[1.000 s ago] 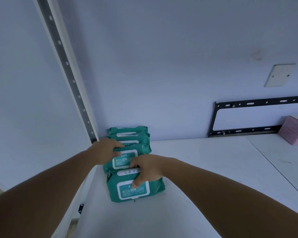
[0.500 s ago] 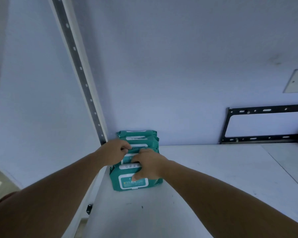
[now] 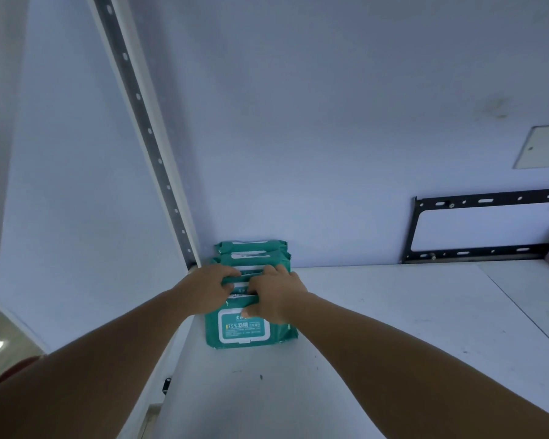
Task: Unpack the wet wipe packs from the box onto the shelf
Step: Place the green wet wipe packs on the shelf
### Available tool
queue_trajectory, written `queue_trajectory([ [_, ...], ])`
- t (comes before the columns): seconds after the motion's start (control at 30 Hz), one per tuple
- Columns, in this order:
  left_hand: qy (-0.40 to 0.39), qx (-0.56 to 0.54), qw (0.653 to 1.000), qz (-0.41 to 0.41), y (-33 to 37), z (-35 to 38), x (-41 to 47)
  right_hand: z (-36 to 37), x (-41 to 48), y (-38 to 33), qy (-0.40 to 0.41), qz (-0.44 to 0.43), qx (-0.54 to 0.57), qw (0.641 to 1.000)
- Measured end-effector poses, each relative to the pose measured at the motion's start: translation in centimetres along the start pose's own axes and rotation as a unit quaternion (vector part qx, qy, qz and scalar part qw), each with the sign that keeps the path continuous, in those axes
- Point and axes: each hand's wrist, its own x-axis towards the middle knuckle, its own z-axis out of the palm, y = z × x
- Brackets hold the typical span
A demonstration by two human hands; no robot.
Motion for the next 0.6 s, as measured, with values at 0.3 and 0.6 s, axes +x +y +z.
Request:
queue_trajectory([
  [0.3, 0.060, 0.006, 0.997, 0.058, 2.8, -1.3, -2.6, -0.5, -3.7, 1.6, 0.047, -0.029, -0.042, 0.998],
  [0.6, 0.013, -0.070, 0.990, 0.122, 8.7, -2.0, -5.1, -3.4, -12.8, 5.2, 0.038, 0.007, 0.027, 0.999],
])
